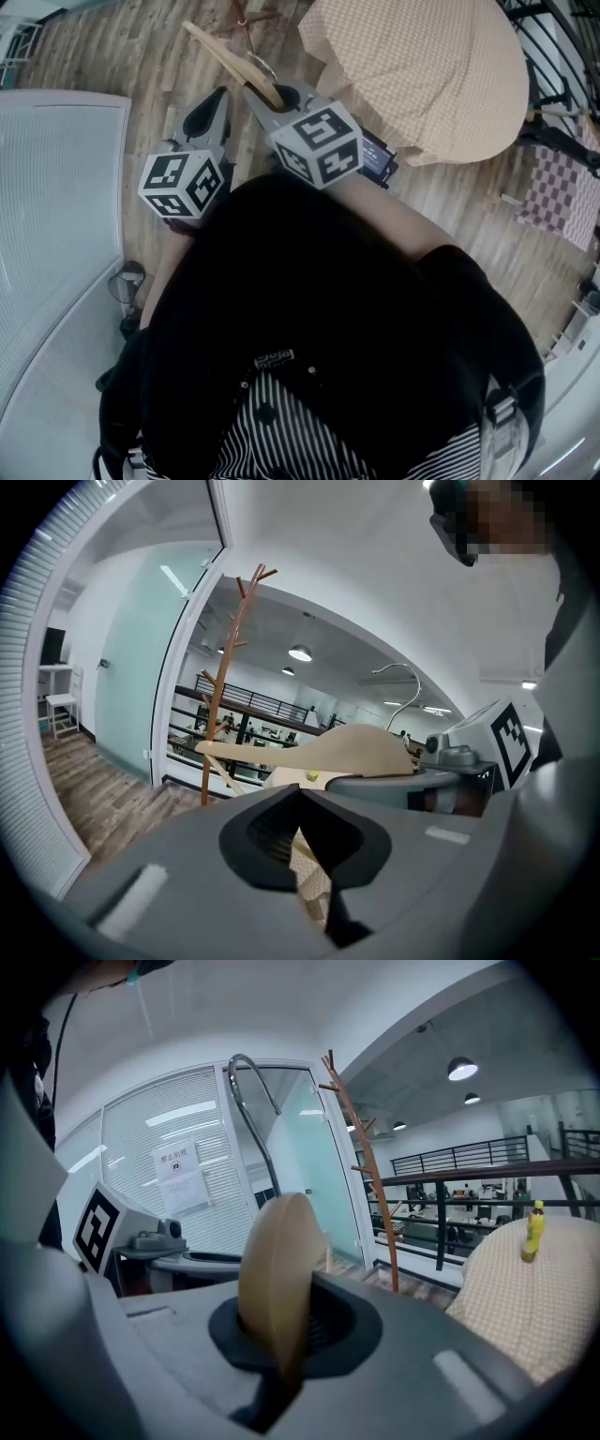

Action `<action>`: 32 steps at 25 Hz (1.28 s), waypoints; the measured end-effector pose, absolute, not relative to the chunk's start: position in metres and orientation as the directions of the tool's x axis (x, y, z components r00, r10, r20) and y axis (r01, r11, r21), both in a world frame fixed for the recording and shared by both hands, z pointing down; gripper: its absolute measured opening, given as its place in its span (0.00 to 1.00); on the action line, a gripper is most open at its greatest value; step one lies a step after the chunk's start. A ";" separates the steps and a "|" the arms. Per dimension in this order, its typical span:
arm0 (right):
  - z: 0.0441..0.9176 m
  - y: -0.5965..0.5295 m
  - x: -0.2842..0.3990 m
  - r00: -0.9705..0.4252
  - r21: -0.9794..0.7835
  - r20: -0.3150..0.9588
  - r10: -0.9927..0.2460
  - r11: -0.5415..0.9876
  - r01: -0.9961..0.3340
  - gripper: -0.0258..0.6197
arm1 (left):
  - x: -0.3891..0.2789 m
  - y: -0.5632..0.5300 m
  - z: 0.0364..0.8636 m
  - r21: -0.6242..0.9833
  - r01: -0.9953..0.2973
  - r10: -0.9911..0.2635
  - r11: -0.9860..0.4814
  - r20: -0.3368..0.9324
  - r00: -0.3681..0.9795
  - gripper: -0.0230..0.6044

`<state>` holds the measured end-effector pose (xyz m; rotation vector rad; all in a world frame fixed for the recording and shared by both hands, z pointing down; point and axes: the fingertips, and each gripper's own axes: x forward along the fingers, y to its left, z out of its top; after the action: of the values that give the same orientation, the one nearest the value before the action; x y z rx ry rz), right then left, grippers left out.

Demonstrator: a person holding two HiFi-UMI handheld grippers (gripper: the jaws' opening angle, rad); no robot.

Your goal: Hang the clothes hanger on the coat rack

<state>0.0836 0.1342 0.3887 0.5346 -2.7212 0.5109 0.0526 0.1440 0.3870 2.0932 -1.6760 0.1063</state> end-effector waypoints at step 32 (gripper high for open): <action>0.402 -0.056 0.045 -0.862 -0.332 0.355 -0.362 0.813 -0.478 0.04 | 0.008 -0.062 0.374 0.369 -0.883 -0.889 -0.289 0.239 0.391 0.04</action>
<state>0.0446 -0.0565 0.4016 0.6443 -2.7228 0.6048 0.0078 -0.0625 0.3737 2.2142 -1.5215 -0.0164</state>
